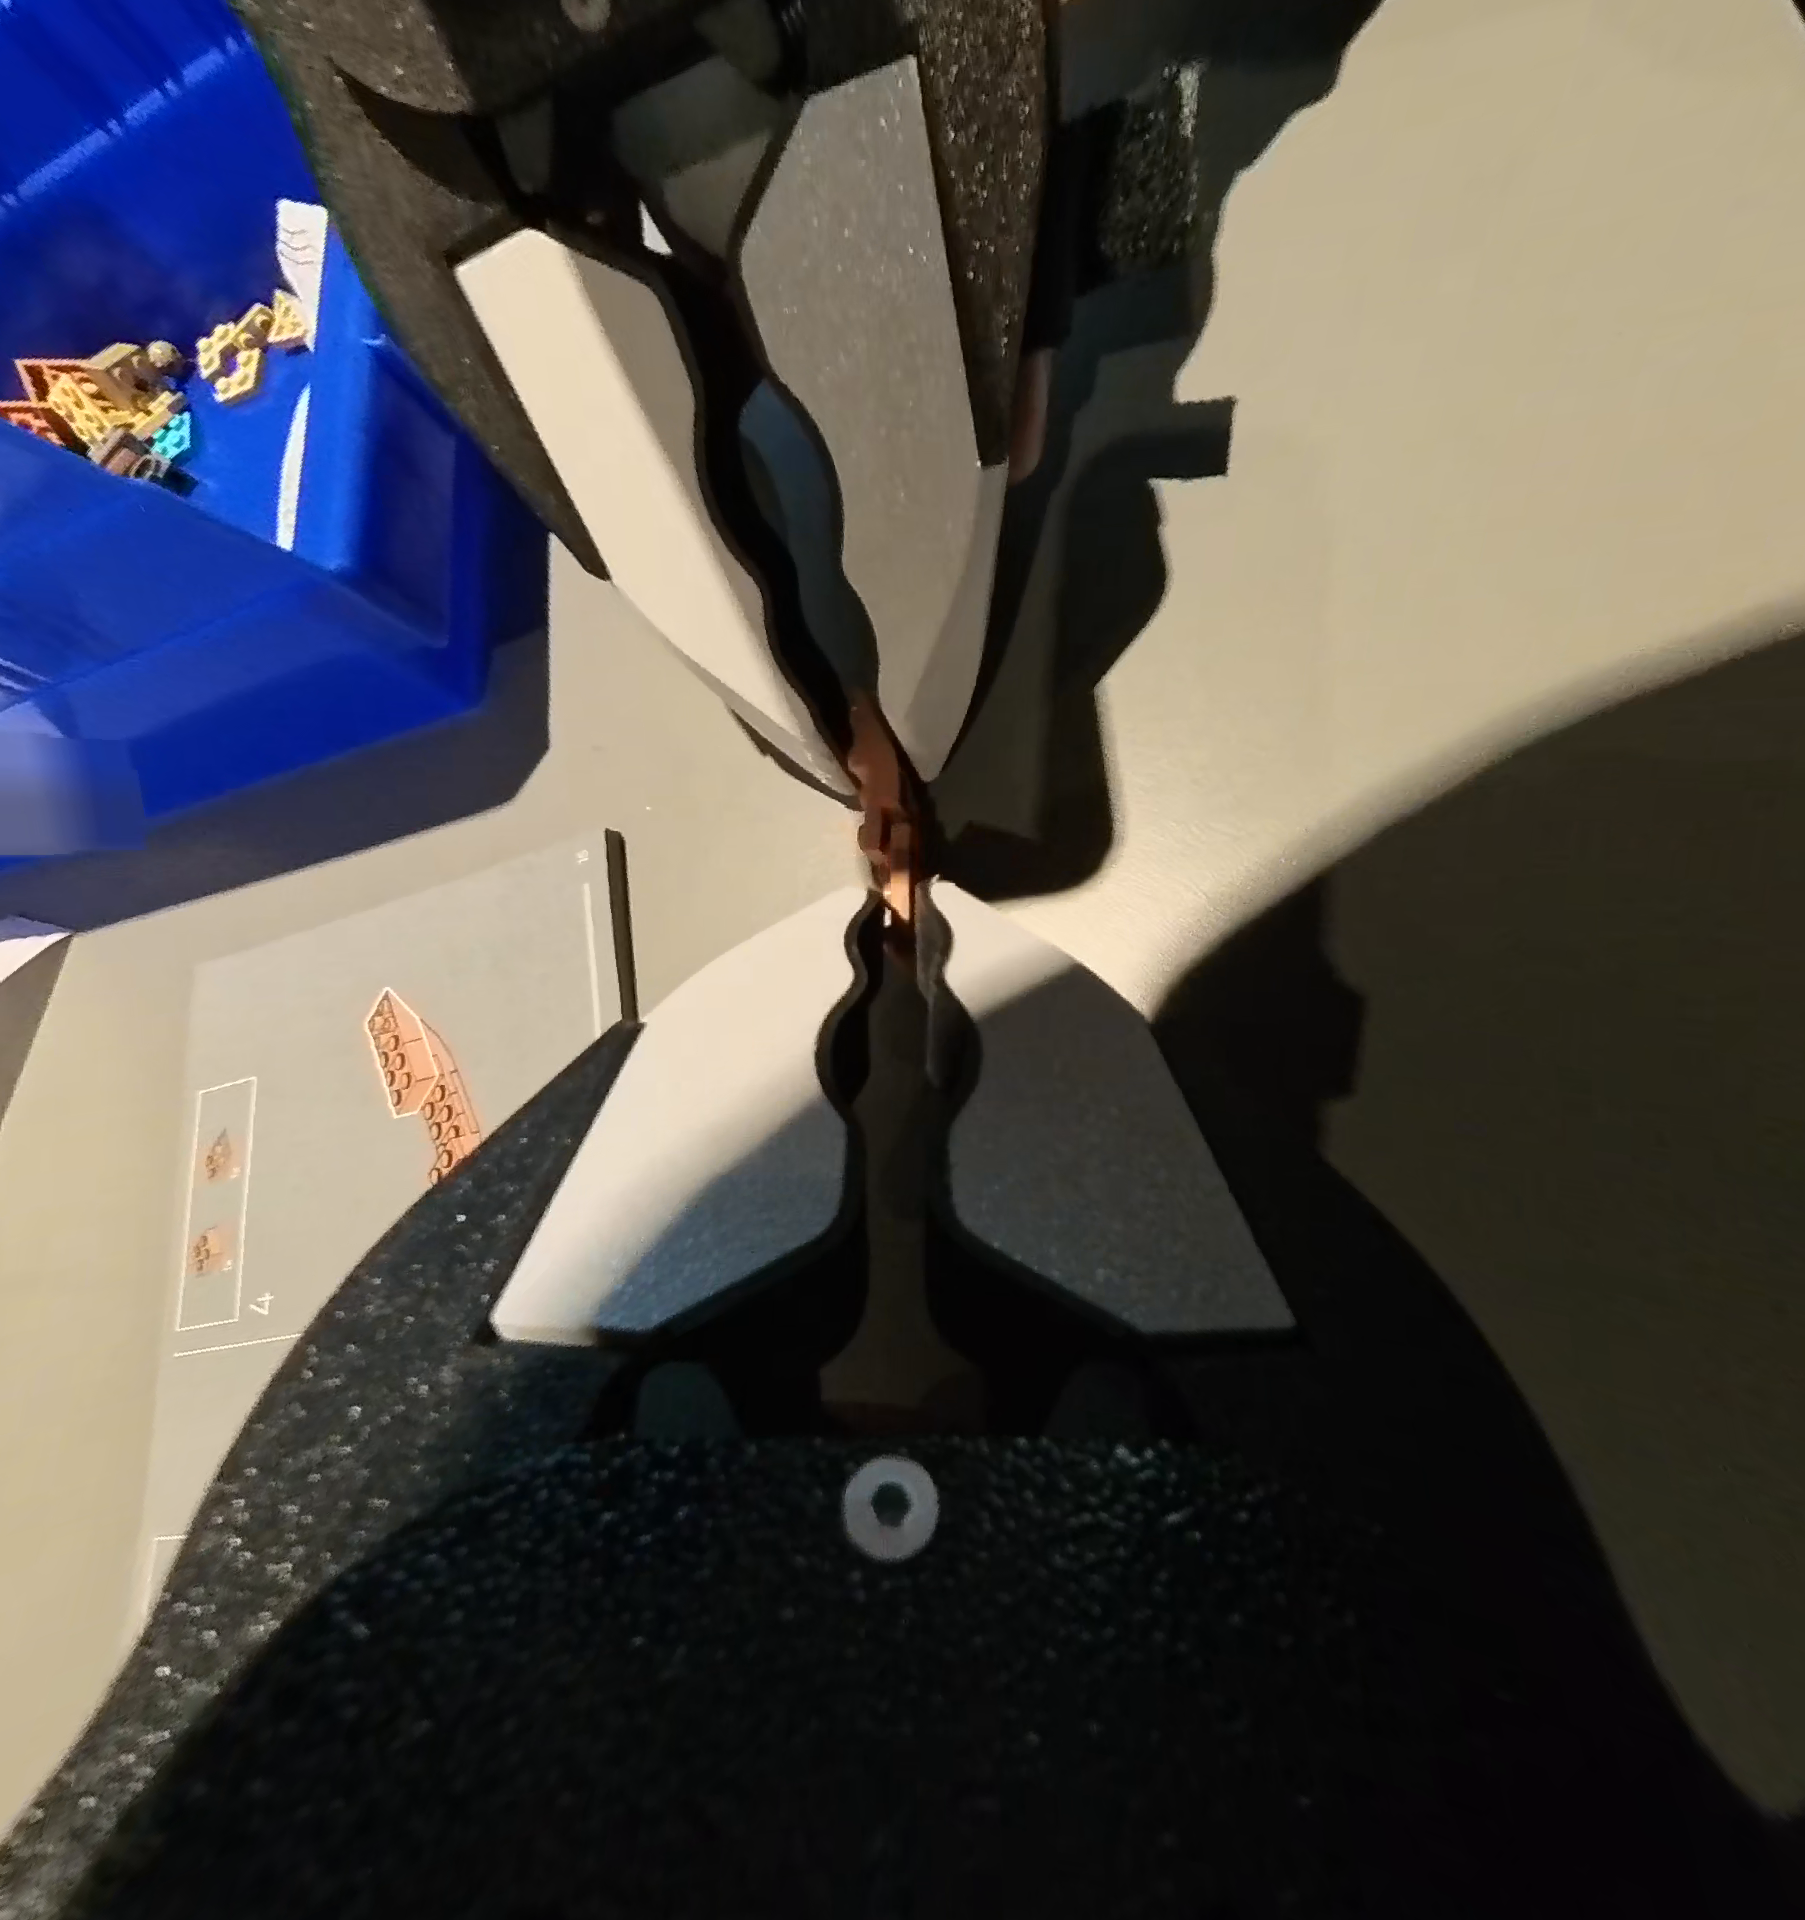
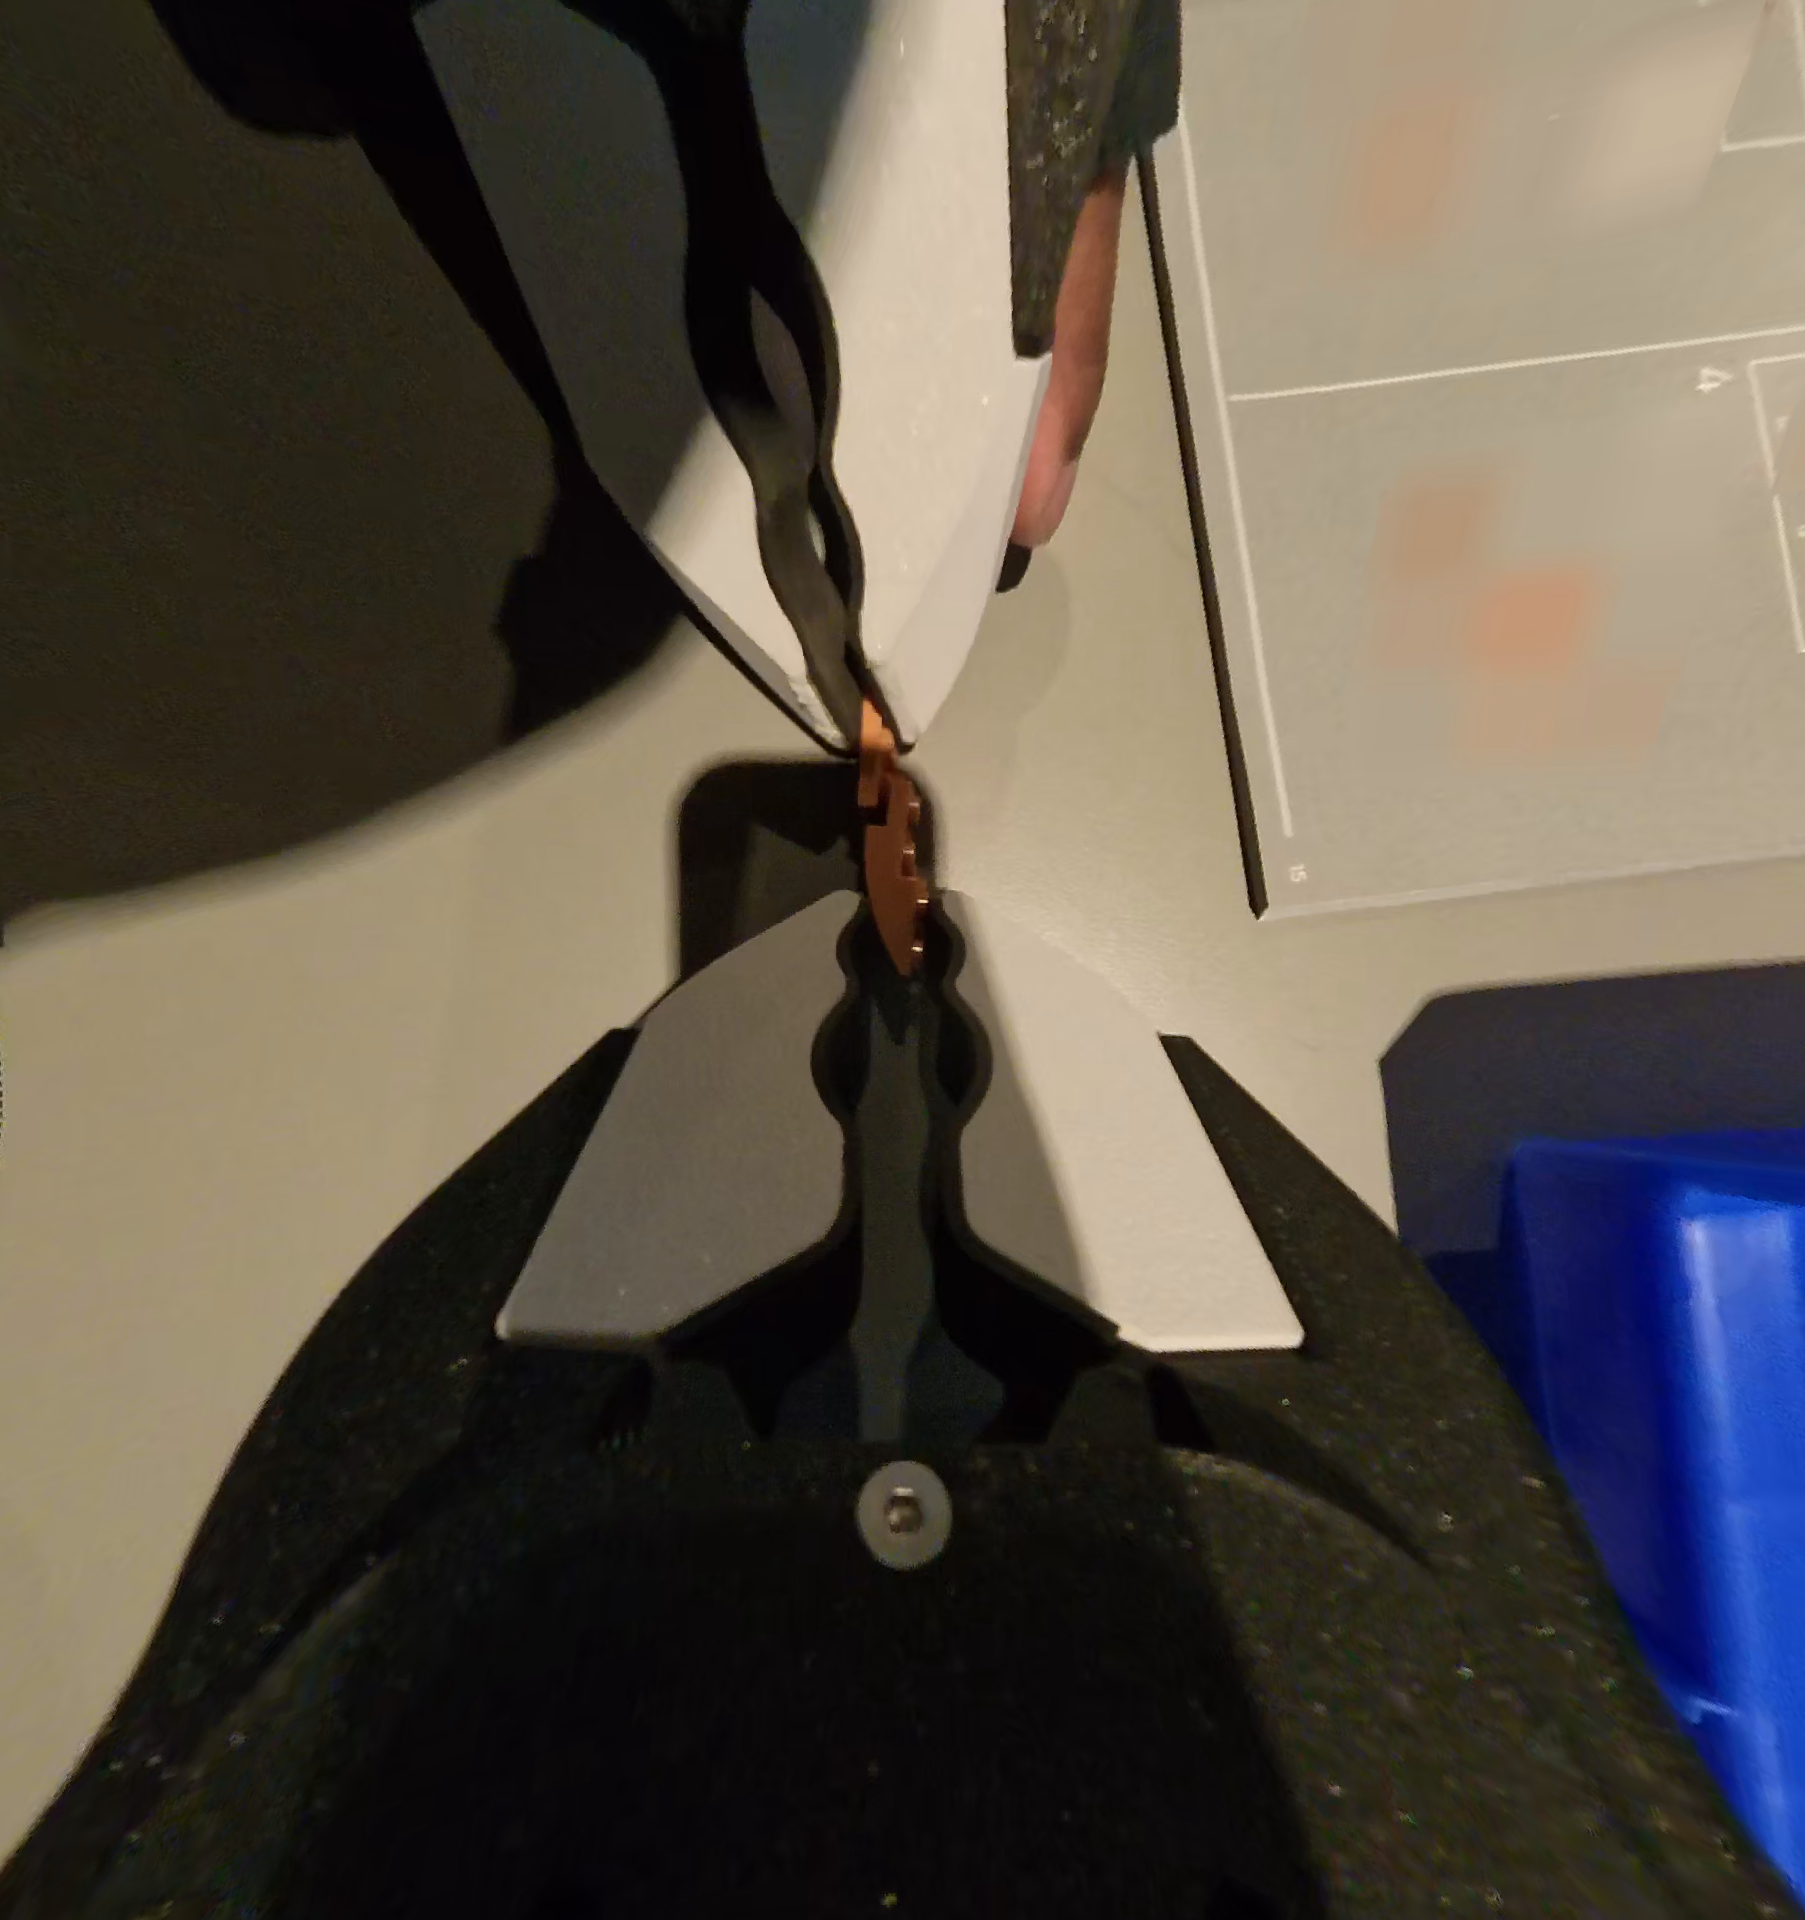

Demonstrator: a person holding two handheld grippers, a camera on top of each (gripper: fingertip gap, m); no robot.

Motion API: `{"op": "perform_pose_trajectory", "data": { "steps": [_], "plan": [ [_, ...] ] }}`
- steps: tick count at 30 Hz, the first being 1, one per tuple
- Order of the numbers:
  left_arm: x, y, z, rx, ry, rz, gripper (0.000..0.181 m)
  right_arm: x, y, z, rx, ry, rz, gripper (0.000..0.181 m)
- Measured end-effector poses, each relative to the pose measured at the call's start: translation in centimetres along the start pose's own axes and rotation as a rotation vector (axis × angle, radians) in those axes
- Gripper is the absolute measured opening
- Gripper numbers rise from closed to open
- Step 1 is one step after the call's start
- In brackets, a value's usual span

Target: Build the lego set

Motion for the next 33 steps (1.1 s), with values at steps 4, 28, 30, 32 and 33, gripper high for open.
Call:
{"op": "perform_pose_trajectory", "data": {
  "steps": [4, 28, 30, 32, 33],
  "plan": [
    [0.06, -0.02, 0.1, 0.005, -0.009, -0.004, 0.006, 0.17, -0.06, -0.02, 0.001, 0.009, -0.013, 0.008],
    [0.16, -0.04, 0.13, 0.026, -0.033, 0.005, 0.012, 0.3, -0.16, 0.16, 0.037, 0.053, -0.019, 0.009],
    [0.17, -0.04, 0.12, 0.014, -0.022, 0.011, 0.012, 0.31, -0.19, 0.09, 0.043, 0.058, -0.019, 0.009],
    [0.15, -0.03, 0.08, 0.002, -0.01, 0.017, 0.013, 0.32, -0.2, 0.05, 0.049, 0.062, -0.018, 0.009],
    [0.14, -0.03, 0.06, -0.001, -0.005, 0.02, 0.014, 0.31, -0.19, 0.05, 0.051, 0.063, -0.018, 0.009]
  ]
}}
Point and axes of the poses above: each gripper's, where its closed fingertips meet, y back along the fingers, x out of its top, z = x × y across the jaws, the point moved 9 cm from there along y, back along the fingers, and after that the axes turned 3 degrees about -z, right-handed, at the moved point
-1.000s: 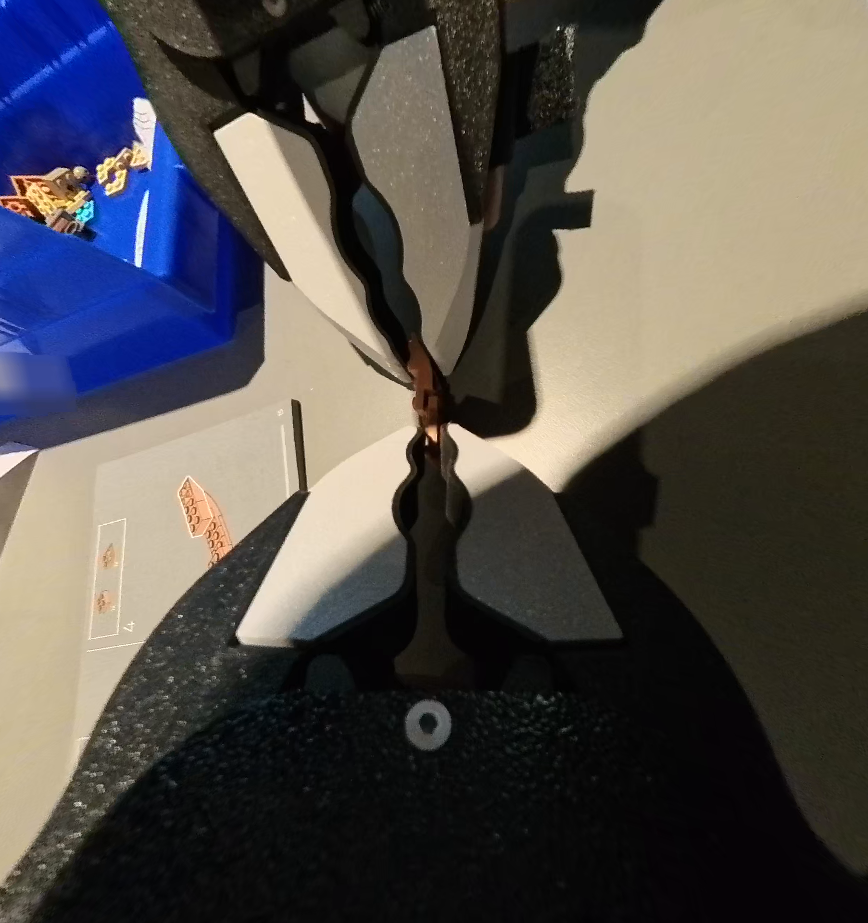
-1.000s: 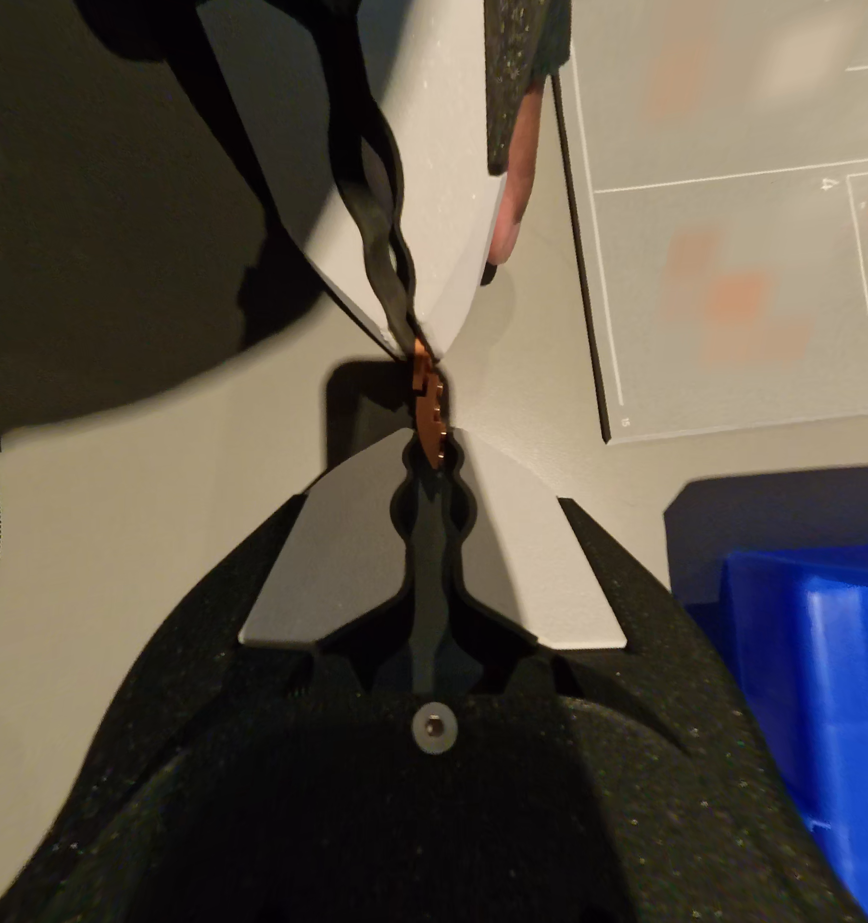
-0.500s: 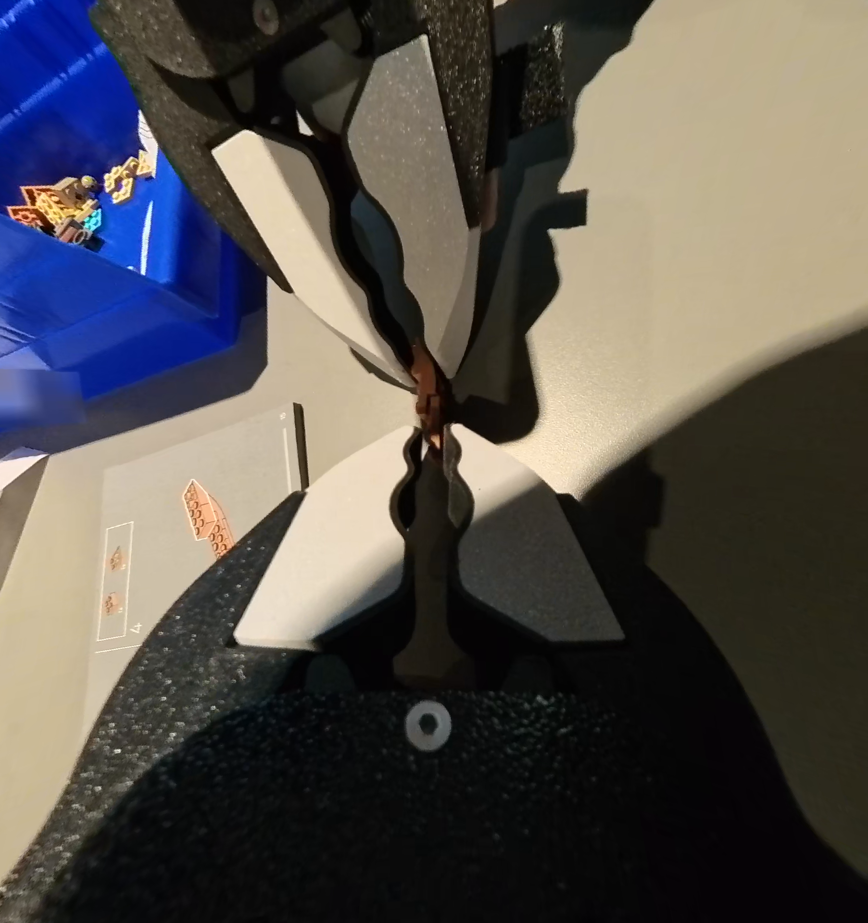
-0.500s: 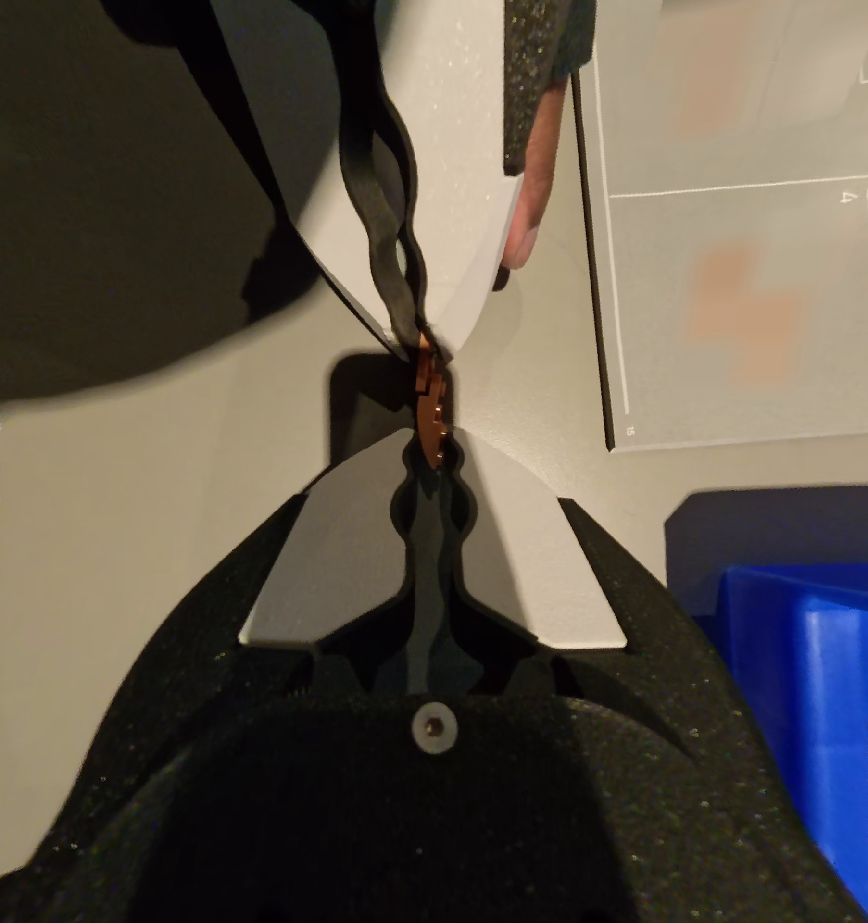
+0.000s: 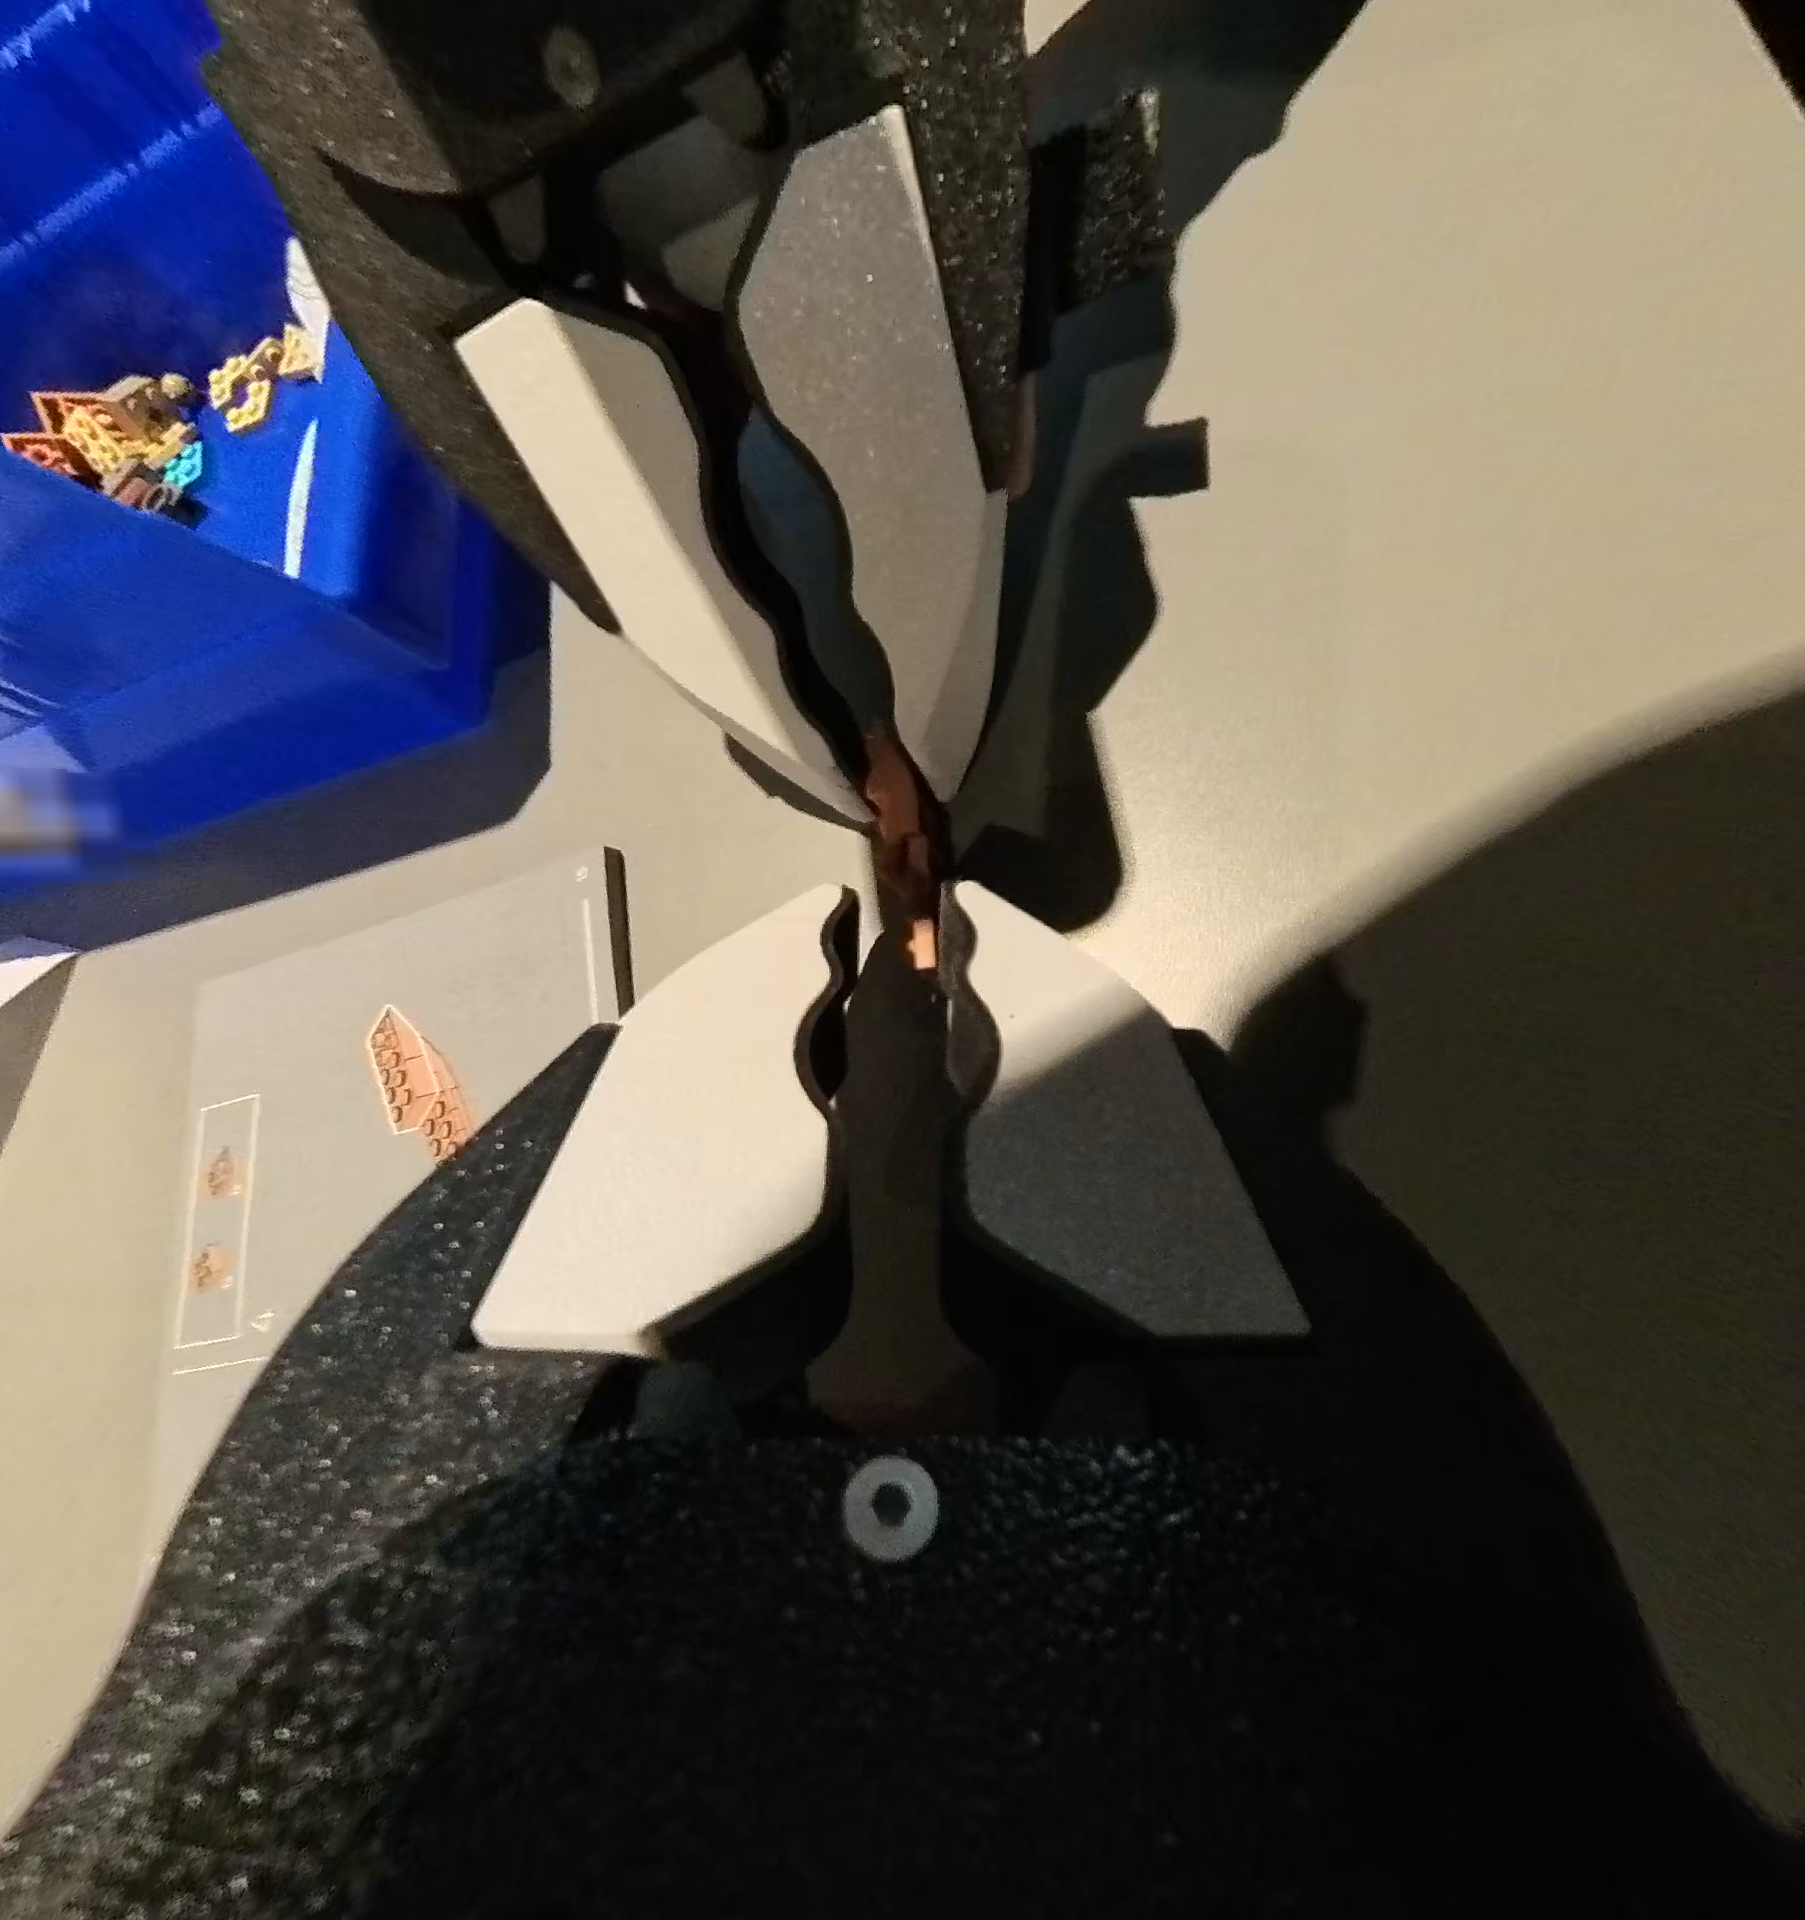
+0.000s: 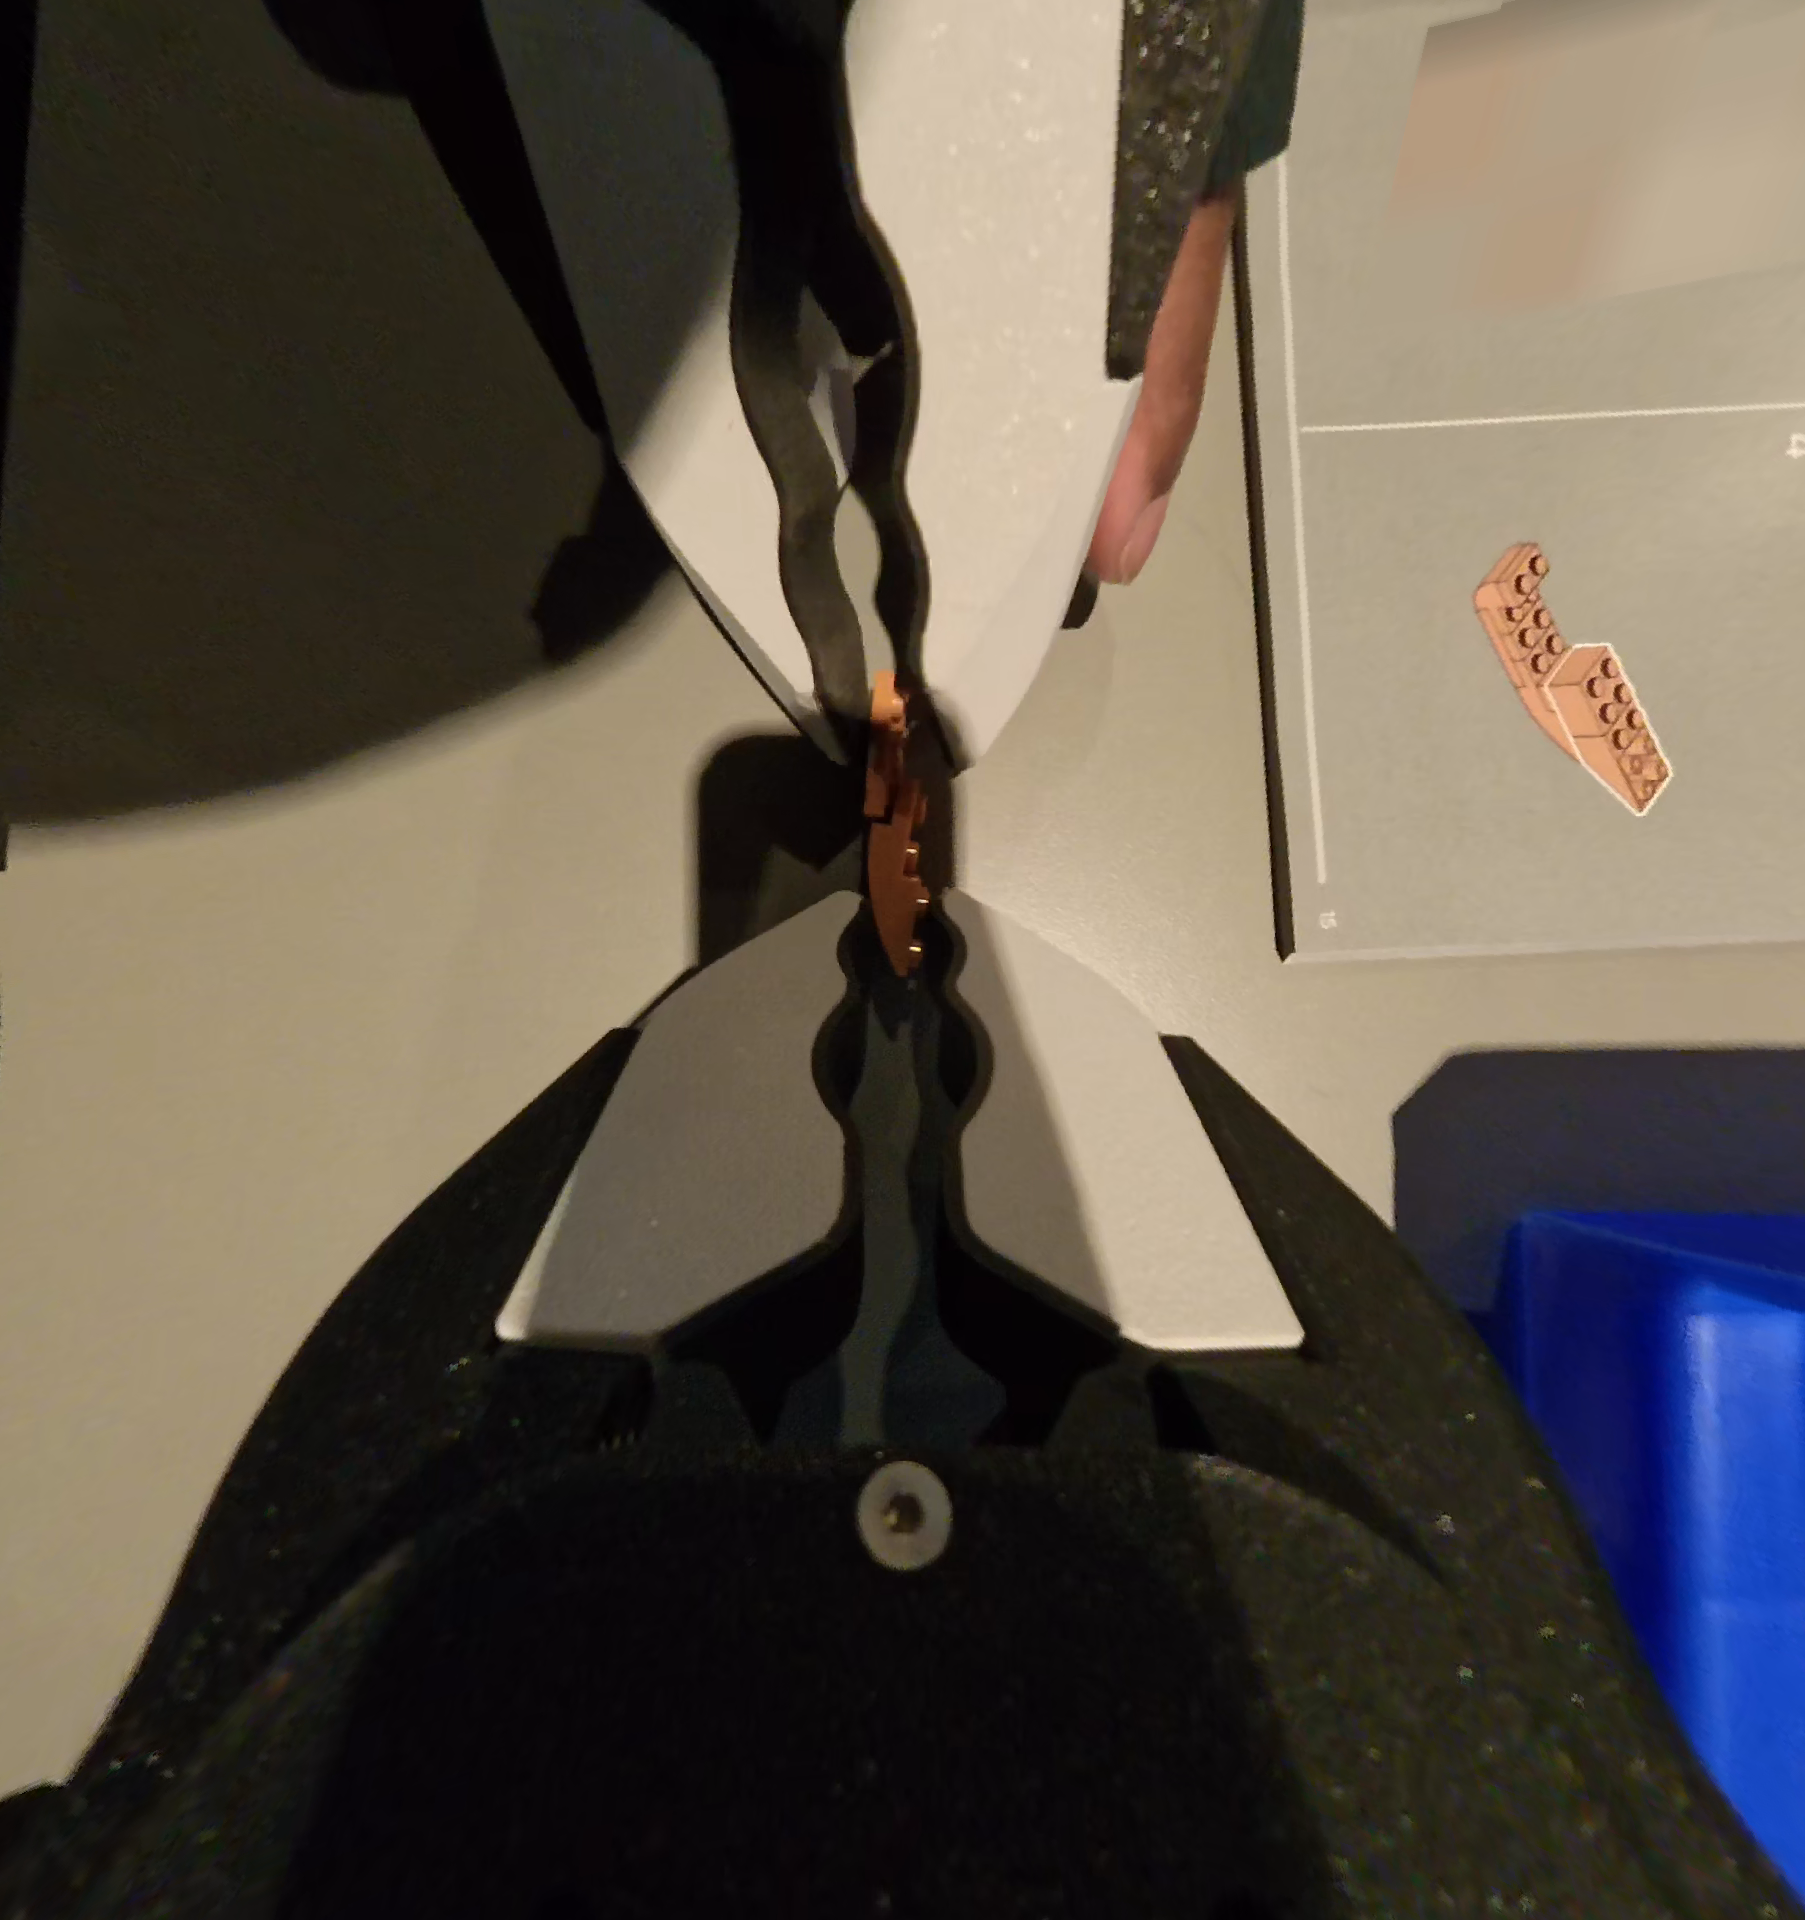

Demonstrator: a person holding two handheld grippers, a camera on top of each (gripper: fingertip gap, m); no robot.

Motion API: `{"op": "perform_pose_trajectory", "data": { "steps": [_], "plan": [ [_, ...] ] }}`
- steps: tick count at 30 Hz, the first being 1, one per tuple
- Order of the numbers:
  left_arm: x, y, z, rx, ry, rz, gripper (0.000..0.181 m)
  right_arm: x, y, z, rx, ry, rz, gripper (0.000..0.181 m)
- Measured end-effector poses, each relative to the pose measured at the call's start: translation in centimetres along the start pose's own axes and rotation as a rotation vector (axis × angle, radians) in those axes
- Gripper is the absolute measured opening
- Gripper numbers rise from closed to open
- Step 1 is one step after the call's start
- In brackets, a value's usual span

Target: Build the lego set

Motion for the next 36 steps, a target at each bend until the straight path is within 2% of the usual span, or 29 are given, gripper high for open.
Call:
{"op": "perform_pose_trajectory", "data": {
  "steps": [36],
  "plan": [
    [0.67, -0.68, 0.1, -0.131, 0.056, -0.001, 0.01, 0.49, -0.09, -0.62, 0.047, 0.063, -0.03, 0.009]
  ]
}}
Point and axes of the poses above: each gripper's, where its closed fingertips meet, y back along the fingers, x out of its top, z = x × y across the jaws, the point moved 9 cm from there along y, back along the fingers, and after that the axes turned 3 degrees about -z, right-handed, at the moved point
